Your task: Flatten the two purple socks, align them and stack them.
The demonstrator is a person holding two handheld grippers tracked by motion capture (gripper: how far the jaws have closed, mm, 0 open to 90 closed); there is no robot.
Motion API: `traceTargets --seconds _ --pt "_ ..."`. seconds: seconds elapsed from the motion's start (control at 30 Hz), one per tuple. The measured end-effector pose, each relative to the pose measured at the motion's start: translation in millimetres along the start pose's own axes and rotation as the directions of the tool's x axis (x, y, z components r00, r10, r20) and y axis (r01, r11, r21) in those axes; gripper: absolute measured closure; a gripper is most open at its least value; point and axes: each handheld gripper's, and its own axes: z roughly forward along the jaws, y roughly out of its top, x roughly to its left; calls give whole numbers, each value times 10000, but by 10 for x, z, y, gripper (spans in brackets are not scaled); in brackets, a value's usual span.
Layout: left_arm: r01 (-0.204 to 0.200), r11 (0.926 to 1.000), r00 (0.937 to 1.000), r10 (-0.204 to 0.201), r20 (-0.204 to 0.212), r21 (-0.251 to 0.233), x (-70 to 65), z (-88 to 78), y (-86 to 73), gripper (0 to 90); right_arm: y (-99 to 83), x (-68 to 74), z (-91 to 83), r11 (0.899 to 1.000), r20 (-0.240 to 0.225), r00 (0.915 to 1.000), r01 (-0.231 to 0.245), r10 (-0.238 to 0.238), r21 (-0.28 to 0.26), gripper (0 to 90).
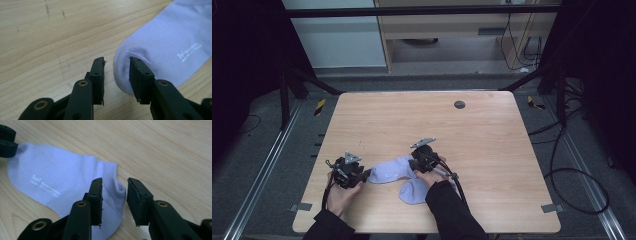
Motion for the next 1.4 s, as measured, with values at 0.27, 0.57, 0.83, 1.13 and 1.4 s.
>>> traceTargets --seconds 0.27,0.57,0.83,1.13,1.4 --pt "-4 9998 9998 0 173 218 -32 34 3 783 -19 12 61 9995 88 10000 -36 33 313 812" --pt "44 9995 10000 -46 81 325 -81 34 21 876 -7 20 3 9999 -129 9999 -35 37 162 858" --pt "201 9989 9994 -189 274 -434 -96 -126 77 880 67 3 -227 9988 -434 9990 -66 44 -491 860" --pt "202 9929 9984 -138 552 -1170 -164 -335 142 881 127 5 -468 9945 -654 9976 150 -219 -1035 860" --pt "-55 9899 9962 178 857 -1413 -361 -444 191 881 74 -11 -771 9924 -567 9973 400 -468 -1166 860"
